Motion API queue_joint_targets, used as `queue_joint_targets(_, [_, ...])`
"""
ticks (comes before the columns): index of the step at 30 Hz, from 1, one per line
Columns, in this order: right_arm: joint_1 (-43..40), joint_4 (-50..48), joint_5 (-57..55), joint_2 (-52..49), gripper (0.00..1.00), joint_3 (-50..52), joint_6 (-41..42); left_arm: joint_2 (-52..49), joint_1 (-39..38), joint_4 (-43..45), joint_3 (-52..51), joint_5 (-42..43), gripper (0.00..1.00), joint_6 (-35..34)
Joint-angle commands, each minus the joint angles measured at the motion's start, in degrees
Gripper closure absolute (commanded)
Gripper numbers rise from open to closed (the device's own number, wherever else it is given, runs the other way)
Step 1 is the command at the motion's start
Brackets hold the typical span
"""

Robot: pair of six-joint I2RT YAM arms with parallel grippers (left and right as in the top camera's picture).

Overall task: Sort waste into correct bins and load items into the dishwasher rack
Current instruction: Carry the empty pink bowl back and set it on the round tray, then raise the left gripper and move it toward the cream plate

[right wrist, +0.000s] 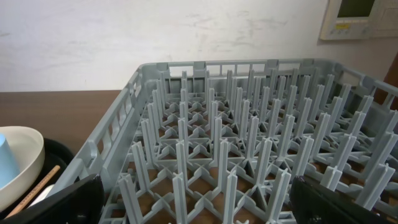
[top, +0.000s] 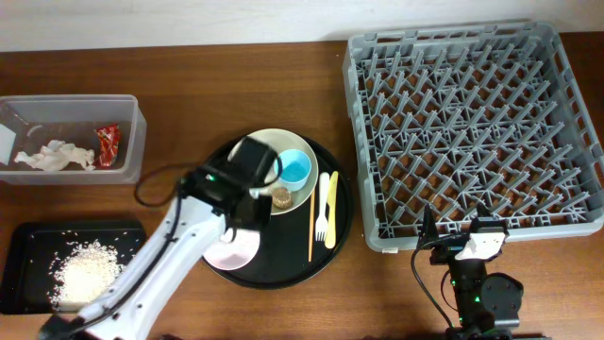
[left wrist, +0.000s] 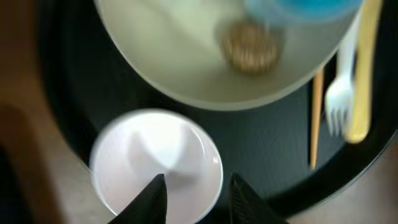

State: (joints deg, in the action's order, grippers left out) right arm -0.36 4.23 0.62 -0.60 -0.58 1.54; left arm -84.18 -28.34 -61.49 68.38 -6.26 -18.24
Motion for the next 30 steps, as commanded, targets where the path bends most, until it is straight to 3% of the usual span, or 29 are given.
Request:
queue_joint_targets(1, [0.3, 0.3, -0.5, 0.4, 0.02, 0.3, 0.5, 0.3, 4.8, -4.2, 10.2, -9.5, 0.63, -0.2])
queue_joint_targets(7, [0.3, 0.3, -0.5, 0.4, 0.02, 0.3, 0.5, 0.3, 31.8, -3.7, 12.0, -9.4, 0.53, -0.2])
queue_joint_targets(8, [0.3, 0.3, -0.5, 0.4, 0.02, 0.3, 0.4, 0.3, 33.9, -3.7, 12.0, -8.9, 0.39, -0.2])
queue_joint_targets(9, [0.3, 0.3, -0.5, 0.4, 0.02, 0.3, 0.5, 0.3, 35.0, -3.7, 12.0, -8.8, 0.20, -0.2])
queue_joint_targets(14, [0.3, 0.3, -0.5, 0.4, 0.02, 0.3, 0.5, 0.3, 35.3, -3.7, 12.0, -8.8, 0.14, -0.2])
queue_joint_targets(16, [0.3, 0.3, -0.5, 0.4, 0.02, 0.3, 0.5, 0.3, 35.3, -3.7, 12.0, -7.9, 0.01, -0.2])
queue_joint_targets(30, [0.3, 0.3, -0.5, 0.4, 0.02, 0.3, 0.5, 0.3, 35.3, -3.7, 12.0, -7.9, 0.01, -0.2])
